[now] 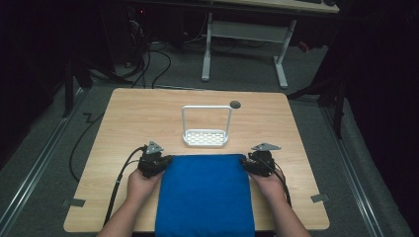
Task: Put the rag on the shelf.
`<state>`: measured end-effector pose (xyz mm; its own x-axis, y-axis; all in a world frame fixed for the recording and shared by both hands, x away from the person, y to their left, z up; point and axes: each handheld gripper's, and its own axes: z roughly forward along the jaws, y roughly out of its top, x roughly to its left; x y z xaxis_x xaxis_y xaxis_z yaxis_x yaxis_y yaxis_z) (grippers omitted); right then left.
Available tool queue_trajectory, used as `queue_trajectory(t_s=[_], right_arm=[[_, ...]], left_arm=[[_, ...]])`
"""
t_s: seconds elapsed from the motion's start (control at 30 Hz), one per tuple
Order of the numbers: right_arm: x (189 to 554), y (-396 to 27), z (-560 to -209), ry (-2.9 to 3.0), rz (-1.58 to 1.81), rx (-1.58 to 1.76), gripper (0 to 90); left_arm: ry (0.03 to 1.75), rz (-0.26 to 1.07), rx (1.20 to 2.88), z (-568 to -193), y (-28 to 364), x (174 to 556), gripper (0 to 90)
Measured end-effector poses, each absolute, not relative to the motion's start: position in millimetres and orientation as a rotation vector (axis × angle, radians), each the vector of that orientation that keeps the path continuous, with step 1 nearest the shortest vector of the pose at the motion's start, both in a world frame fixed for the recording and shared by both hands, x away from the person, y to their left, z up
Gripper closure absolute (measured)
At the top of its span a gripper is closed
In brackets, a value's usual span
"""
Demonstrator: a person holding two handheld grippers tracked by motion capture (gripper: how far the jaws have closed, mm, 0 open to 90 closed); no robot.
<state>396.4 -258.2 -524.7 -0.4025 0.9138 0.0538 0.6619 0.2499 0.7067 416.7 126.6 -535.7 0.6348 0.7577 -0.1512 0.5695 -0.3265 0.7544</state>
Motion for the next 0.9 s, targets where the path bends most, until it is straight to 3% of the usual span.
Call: queue_trajectory(t_s=[0.13,0.17,0.27,0.47,0.67,0.9], right_arm=[[398,-253,-527,2.168,0.931,1.398,68.5],[399,-250,-527,2.180,0.926,1.378,79.9],[399,-249,-527,2.191,0.938,1.373,87.3],[382,-242,-510,2.122,1.045,1.311,88.0],[354,-239,-500,2.022,1.133,1.221,88.2],[349,-243,-495,2.009,1.196,1.174,88.2]], left_arm=[[1.046,0.284,2.023,-536,127,417,86.5],[1.044,0.288,2.026,-536,127,416,86.5],[1.045,0.276,2.023,-536,128,417,86.6],[1.025,0.277,1.933,-528,135,410,87.7],[0.986,0.387,1.880,-513,140,391,87.8],[0.977,0.444,1.819,-501,144,376,87.8]])
